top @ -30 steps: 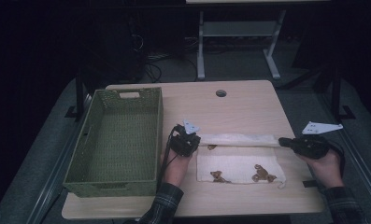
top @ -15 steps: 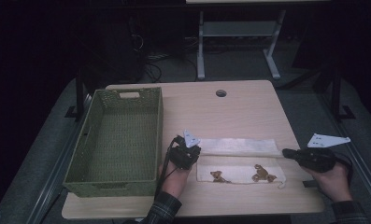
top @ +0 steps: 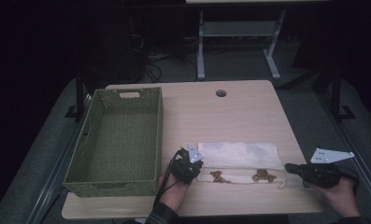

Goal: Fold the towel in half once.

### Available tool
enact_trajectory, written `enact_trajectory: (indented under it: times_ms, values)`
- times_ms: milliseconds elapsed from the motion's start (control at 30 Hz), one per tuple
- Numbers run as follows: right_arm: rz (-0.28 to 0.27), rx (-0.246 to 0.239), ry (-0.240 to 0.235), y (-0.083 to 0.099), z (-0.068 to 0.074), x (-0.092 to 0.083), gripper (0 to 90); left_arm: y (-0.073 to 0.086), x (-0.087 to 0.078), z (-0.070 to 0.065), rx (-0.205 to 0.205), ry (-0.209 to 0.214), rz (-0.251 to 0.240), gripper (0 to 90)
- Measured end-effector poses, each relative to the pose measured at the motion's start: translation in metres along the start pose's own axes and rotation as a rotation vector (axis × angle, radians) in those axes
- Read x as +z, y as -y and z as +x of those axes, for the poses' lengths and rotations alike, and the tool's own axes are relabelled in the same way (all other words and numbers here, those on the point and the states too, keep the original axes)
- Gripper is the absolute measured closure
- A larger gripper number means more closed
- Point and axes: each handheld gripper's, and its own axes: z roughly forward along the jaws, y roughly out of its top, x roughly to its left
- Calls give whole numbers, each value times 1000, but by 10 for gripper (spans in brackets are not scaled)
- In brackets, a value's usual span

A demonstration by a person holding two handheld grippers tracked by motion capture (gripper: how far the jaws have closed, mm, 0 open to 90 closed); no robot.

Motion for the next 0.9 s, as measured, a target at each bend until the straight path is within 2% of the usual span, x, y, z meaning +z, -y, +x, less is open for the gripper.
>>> enact_trajectory:
  times_ms: [133, 200, 300, 367, 467, 500, 633, 667, 700, 733, 767, 800, 900]
  values:
    - [4, -3, -14, 4, 3, -1, 868, 4, -1, -2, -3, 6, 15, 871]
    - [23, -5, -30, 7, 7, 2, 867, 7, 1, -3, -1, 9, 41, 870]
    - [39, -12, -35, 9, 9, 5, 867, 8, 2, -3, 2, 20, 55, 871]
    - [69, -11, -30, 13, 10, 7, 863, 12, 7, -4, 5, 45, 98, 870]
    - [88, -17, -36, 15, 9, 9, 861, 14, 12, -6, 12, 60, 129, 867]
    - [90, -17, -39, 16, 10, 9, 861, 13, 11, -7, 21, 56, 129, 867]
    - [93, -23, -42, 16, 10, 9, 855, 15, 10, -6, 14, 67, 126, 861]
    - [91, -19, -47, 16, 10, 9, 830, 14, 8, -6, 14, 69, 120, 850]
    - [91, -19, -47, 16, 10, 9, 830, 14, 8, -6, 14, 69, 120, 814]
    - [74, -16, -62, 15, 9, 7, 768, 12, 4, -3, -7, 83, 82, 793]
    - [74, -16, -62, 15, 9, 7, 768, 12, 4, -3, -7, 83, 82, 762]
    - [50, -7, -68, 13, 8, 4, 726, 9, 0, -2, -20, 75, 49, 733]
    - [26, -13, -43, 8, 8, 3, 699, 5, 1, 0, -9, 57, 41, 670]
